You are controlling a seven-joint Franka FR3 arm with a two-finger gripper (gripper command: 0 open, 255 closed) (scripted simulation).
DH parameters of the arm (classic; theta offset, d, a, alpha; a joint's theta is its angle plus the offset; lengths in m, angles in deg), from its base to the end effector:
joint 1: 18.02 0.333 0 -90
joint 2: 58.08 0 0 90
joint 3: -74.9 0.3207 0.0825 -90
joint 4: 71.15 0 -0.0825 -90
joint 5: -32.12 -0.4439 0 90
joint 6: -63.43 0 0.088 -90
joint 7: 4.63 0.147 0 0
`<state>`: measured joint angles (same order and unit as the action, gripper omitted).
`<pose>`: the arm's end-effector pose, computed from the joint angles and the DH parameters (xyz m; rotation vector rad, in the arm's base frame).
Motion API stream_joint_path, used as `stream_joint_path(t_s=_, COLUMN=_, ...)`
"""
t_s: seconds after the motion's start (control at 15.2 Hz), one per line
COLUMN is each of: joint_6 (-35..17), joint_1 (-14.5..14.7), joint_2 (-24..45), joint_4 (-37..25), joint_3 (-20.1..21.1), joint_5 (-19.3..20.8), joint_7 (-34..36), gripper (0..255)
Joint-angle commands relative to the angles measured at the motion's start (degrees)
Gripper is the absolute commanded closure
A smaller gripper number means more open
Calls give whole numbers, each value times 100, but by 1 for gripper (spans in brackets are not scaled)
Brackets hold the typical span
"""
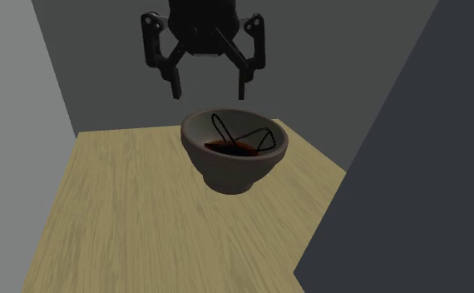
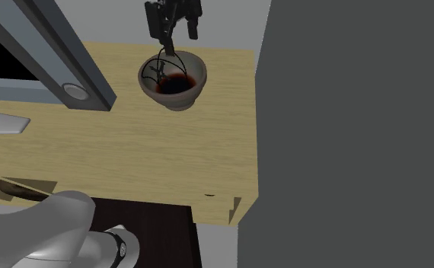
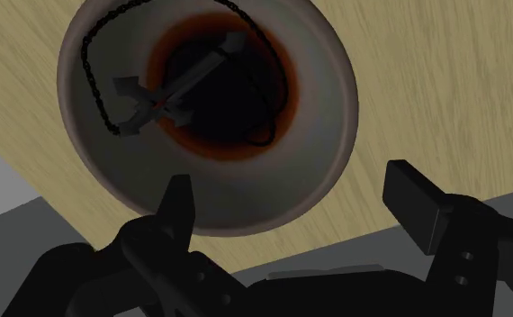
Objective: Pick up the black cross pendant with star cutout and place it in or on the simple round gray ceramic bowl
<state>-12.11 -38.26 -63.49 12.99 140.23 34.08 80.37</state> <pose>0.3873 0.4171 0.6447 2.8036 -1.0389 0.0921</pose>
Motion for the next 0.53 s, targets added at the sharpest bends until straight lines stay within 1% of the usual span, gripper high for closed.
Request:
stream_joint_path(t_s=0.0, joint_6=289, joint_1=112, joint_2=286, joint_4=-467, joint_3=358, joint_5=421, joint_7=266, gripper=0)
stream_joint_path(t_s=0.46, joint_6=290, joint_1=158, joint_2=293, joint_4=-468, joint_3=318, joint_5=428, joint_7=271, gripper=0)
